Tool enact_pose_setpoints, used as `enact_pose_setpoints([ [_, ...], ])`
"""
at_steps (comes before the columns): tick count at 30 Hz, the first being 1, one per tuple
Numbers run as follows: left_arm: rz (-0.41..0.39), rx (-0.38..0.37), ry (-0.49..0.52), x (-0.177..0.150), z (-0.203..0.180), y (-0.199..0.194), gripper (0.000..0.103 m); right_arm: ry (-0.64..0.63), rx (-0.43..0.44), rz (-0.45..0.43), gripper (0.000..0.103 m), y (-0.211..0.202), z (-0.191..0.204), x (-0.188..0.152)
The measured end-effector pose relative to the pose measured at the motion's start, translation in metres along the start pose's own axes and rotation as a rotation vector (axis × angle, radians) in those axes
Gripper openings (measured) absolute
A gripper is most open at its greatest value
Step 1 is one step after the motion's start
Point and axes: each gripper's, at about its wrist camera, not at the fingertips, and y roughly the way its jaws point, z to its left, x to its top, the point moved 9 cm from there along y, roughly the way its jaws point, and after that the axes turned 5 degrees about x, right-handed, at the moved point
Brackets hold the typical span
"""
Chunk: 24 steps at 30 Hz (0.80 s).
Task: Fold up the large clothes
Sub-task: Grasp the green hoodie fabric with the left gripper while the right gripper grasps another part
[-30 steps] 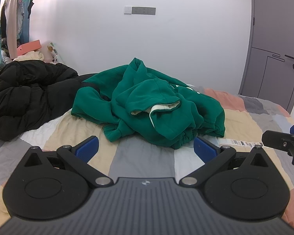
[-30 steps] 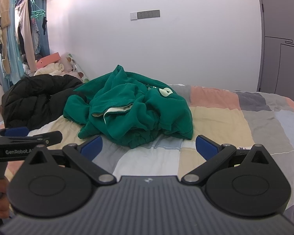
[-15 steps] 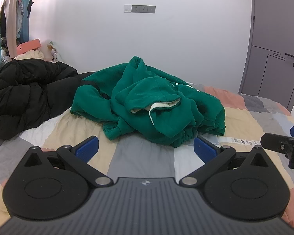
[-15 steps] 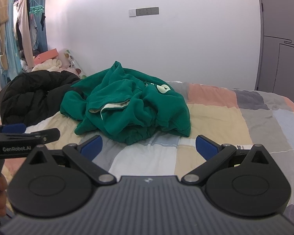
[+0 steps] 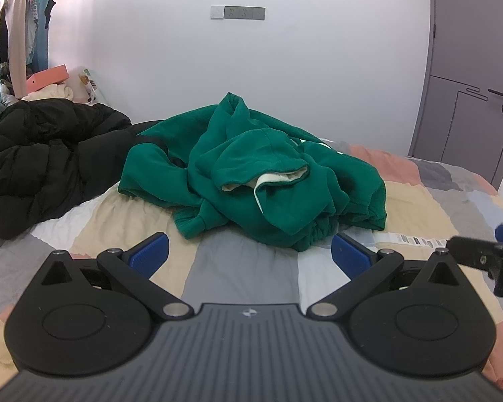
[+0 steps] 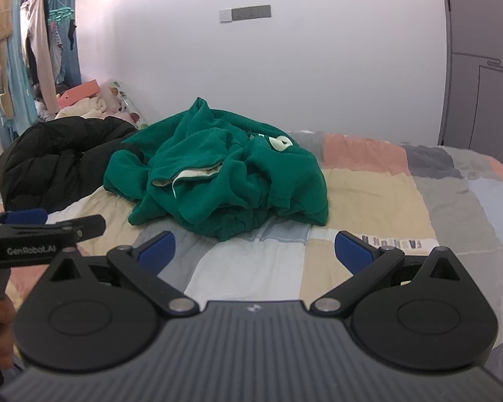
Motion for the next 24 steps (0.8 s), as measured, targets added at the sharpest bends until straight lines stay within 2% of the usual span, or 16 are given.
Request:
enact_pose_setpoints([
  [7, 0.016, -0.013, -0.022, 0.021, 0.006, 0.034, 0.103, 0.087, -0.003, 0.025, 0.103, 0.022, -0.006, 0.008],
  [11, 0.021, -0.036, -0.023, 0.042, 0.010, 0.063, 0.103, 0.133, 0.009, 0.006, 0.103, 0.042, -0.009, 0.035],
  [14, 0.017, -0.016, -0.013, 0.062, 0.020, 0.091, 0.103, 0.171, 0.036, 0.015, 0.103, 0.064, -0.007, 0.058],
  [17, 0.019, -0.018, -0.044, 0.077, 0.032, 0.121, 0.103, 0.194, 0.051, 0.025, 0.103, 0.092, -0.004, 0.073],
  [20, 0.018, -0.053, -0.103, 0.081, 0.042, 0.154, 0.103, 0.236, 0.090, 0.052, 0.103, 0.123, 0.000, 0.074],
  [22, 0.023, -0.106, -0.173, 0.076, 0.047, 0.175, 0.103, 0.241, 0.116, 0.047, 0.103, 0.141, 0.004, 0.067],
  [24, 0.017, -0.141, -0.202, 0.068, 0.049, 0.195, 0.103, 0.246, 0.134, 0.043, 0.102, 0.161, 0.006, 0.056],
])
